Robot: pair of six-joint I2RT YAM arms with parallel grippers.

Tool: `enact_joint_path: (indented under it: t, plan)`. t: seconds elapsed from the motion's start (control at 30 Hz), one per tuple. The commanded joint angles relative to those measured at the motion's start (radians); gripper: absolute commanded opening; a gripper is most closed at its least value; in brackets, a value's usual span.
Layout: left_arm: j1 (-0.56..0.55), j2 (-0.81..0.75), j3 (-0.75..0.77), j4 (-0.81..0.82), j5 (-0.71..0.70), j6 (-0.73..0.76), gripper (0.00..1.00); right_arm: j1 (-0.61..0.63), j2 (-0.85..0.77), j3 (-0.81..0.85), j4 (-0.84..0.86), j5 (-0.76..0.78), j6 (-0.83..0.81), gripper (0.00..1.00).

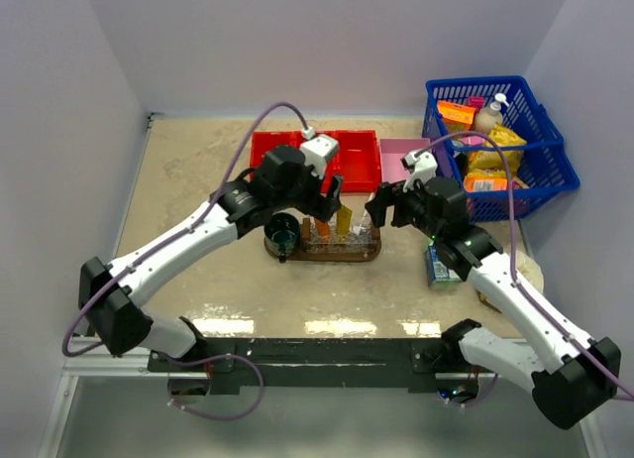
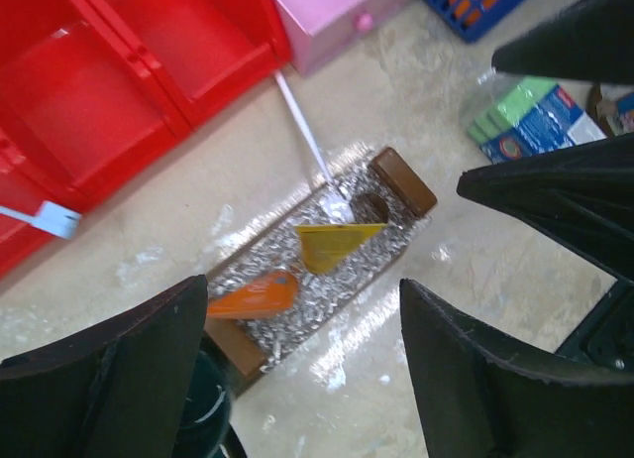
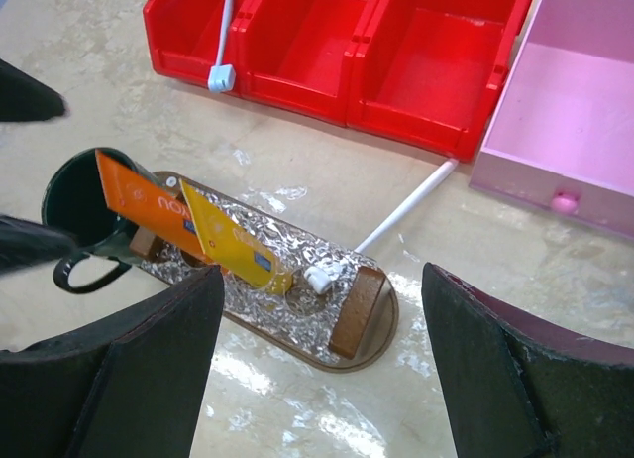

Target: Prepare toiletry sets of a toothbrush and toothpaste on the tray

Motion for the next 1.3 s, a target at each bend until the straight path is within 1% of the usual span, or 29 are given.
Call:
enact_joint_path:
  t: [0.0,0.07,0.13,0.2,0.27,0.3,0.4,0.57,0.7,0.83,0.93,1.03,1.27]
  plan:
    - [0.114,-0.116,-0.081,0.16,0.056,0.01,0.84,-0.011,0.08,-0.001,0.098,0.017,0.135,0.84]
    - [0.18,-0.16,-0.131,0.188,0.071,0.013,0.84,-0.026,0.119,0.011,0.115,0.014,0.166,0.84]
    - [0.212,-0.197,-0.174,0.222,0.049,0.03,0.84,-0.043,0.185,0.019,0.147,0.01,0.206,0.84]
    - [0.218,-0.224,-0.203,0.263,0.037,0.062,0.84,-0.061,0.254,0.033,0.17,0.017,0.237,0.84]
    - [0.223,-0.254,-0.242,0.296,0.057,0.087,0.85,-0.081,0.297,0.05,0.183,0.011,0.27,0.82]
    - [0.223,-0.26,-0.254,0.323,0.095,0.094,0.85,-0.101,0.314,0.053,0.196,0.006,0.281,0.82]
    - [0.224,-0.253,-0.274,0.336,0.153,0.114,0.85,-0.129,0.378,0.062,0.213,0.017,0.324,0.8]
    - [0.224,-0.25,-0.283,0.323,0.206,0.162,0.84,-0.132,0.486,0.074,0.273,0.046,0.387,0.75]
    - [0.224,-0.328,-0.355,0.377,0.252,0.174,0.83,-0.132,0.562,0.085,0.313,0.078,0.416,0.74]
    - [0.224,-0.421,-0.404,0.428,0.23,0.171,0.83,-0.133,0.641,0.107,0.336,0.075,0.444,0.71]
    - [0.224,-0.44,-0.42,0.434,0.171,0.168,0.84,-0.132,0.691,0.119,0.35,0.069,0.456,0.68]
    - [0.226,-0.432,-0.411,0.412,0.115,0.173,0.84,-0.132,0.722,0.114,0.373,0.07,0.477,0.68]
    - [0.224,-0.423,-0.404,0.394,0.094,0.167,0.84,-0.132,0.79,0.11,0.411,0.058,0.513,0.64]
